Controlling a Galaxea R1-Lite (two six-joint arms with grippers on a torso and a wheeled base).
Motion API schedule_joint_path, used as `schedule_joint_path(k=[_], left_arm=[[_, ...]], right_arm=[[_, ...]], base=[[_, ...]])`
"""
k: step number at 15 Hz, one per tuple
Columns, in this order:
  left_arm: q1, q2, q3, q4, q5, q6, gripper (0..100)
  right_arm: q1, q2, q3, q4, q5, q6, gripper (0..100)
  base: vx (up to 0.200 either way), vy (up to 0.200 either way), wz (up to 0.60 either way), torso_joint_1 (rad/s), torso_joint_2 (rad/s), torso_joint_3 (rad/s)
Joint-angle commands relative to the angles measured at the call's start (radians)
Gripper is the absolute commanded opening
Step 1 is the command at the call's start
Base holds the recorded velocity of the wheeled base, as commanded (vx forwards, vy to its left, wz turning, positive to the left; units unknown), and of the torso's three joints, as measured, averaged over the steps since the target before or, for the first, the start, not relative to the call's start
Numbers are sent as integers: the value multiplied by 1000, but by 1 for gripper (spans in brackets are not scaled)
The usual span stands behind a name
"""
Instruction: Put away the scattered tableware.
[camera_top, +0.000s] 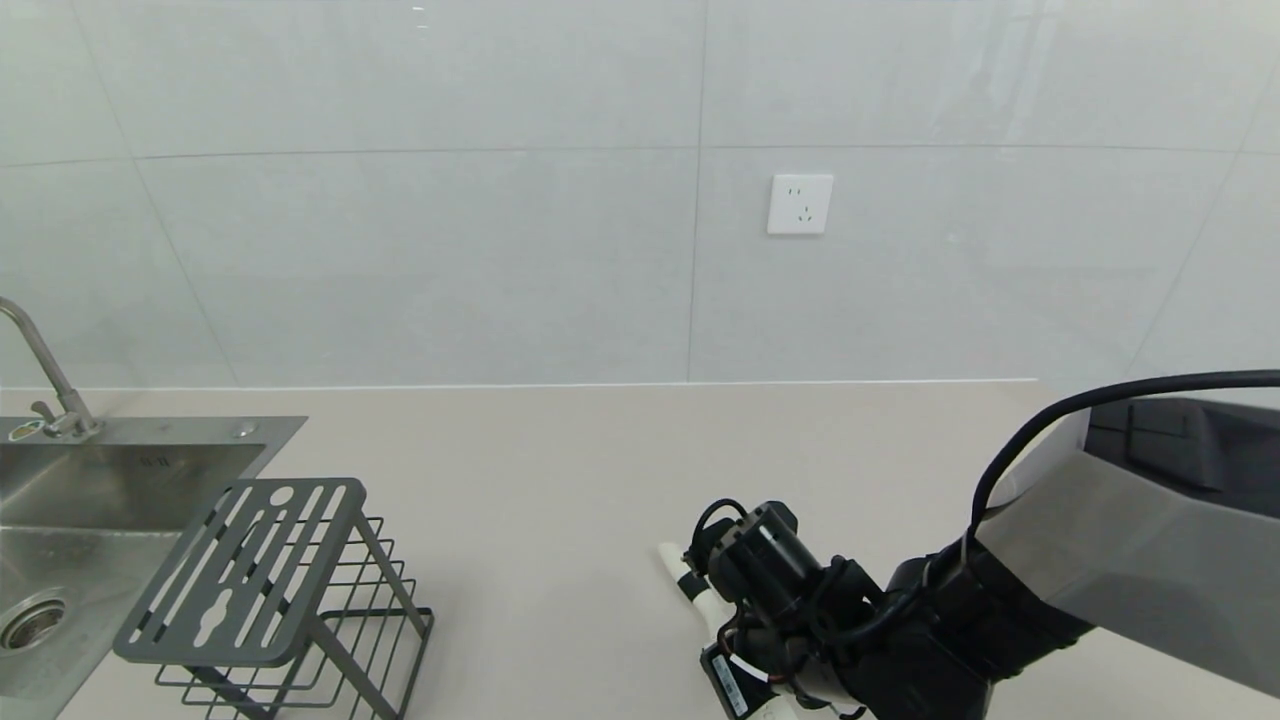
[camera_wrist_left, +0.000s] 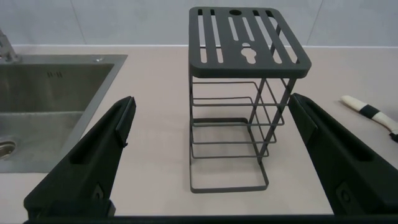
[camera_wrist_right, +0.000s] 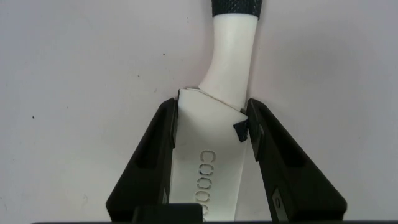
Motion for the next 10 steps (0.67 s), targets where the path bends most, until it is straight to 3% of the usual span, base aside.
schedule_joint_path(k=[1,6,7,8,10], left_arm=[[0,1,0,1,-1,-8,100],[2,1,0,-5,-4,5,100],[18,53,-215,-209,-12,-12,100],[26,126,-314,-246,-35,-9,100],[-6,144,-347,-226,-124,-28,100]], right_arm=[[-3,-55,-8,-11,-1,-11,0],[-8,-124,-7,-13,38,-31,0],[-9,-147,-5,-13,40,-60,0],[-11,-159,-7,-13,46,-71,0],[-11,-179,-7,-16,68,-121,0]], base=[[0,0,0,0,0,0],[0,0,0,0,0,0],[0,0,0,0,0,0],[0,0,0,0,0,0],[0,0,0,0,0,0]])
